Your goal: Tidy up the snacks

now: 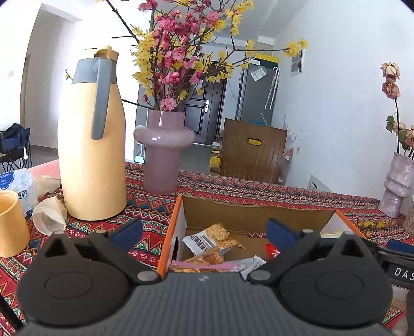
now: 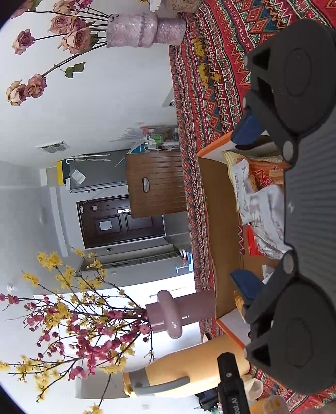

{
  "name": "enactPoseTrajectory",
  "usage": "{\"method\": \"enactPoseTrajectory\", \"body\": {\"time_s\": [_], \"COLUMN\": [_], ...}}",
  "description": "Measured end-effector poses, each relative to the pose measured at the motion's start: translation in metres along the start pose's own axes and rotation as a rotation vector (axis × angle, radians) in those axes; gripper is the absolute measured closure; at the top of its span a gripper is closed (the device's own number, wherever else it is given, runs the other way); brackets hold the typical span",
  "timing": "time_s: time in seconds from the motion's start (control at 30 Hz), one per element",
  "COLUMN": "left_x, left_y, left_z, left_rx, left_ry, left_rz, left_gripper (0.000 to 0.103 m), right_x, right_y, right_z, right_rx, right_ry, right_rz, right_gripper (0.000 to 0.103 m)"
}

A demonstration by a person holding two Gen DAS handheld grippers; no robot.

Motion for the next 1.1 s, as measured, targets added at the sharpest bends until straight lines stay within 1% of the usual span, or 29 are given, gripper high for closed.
{"method": "enactPoseTrajectory", "body": {"time_s": [0.1,0.23,0.3,0.37,0.47,0.53,0.7,0.83,0.93,1.1], "left_x": [-0.001,-0.007,-0.013,-0.023,-0.043,-0.055,-0.081,-0.096,-0.103,-0.107], "left_y": [0.000,0.003,0.008,0.015,0.020,0.019,0.003,-0.018,-0.033,-0.061], "left_z": [0.001,0.001,0.000,0.000,0.001,0.003,0.007,0.005,0.002,0.000], "left_rx": [0.007,0.002,-0.004,-0.013,-0.004,0.018,0.055,0.078,0.081,0.115], "left_ry": [-0.002,0.015,0.024,0.016,-0.004,-0.022,-0.077,-0.114,-0.125,-0.122], "left_rz": [0.002,0.018,0.029,0.043,0.055,0.049,0.023,-0.034,-0.069,-0.135], "left_gripper": [0.000,0.000,0.000,0.000,0.000,0.000,0.000,0.000,0.000,0.000], "right_x": [0.000,-0.001,-0.003,-0.008,-0.029,-0.045,-0.078,-0.097,-0.106,-0.117], "right_y": [0.000,0.000,0.002,0.006,0.015,0.017,0.011,-0.004,-0.023,-0.049], "right_z": [-0.001,-0.001,-0.001,-0.002,-0.007,-0.011,-0.013,-0.008,0.000,0.010], "right_rx": [-0.006,-0.007,-0.010,-0.013,-0.029,-0.044,-0.053,-0.044,-0.018,-0.009], "right_ry": [0.001,-0.006,-0.007,-0.004,0.009,0.019,0.031,0.028,0.028,0.009], "right_rz": [0.000,0.003,0.010,0.014,0.049,0.065,0.059,0.020,-0.052,-0.131], "right_gripper": [0.000,0.000,0.000,0.000,0.000,0.000,0.000,0.000,0.000,0.000]}}
Point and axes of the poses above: each gripper's, at about its wrist camera, not at the fingertips, and x roughly the way its jaws point, z to its right, y to its top, the point moved 6 cm from there along x, roughly the way its jaws point
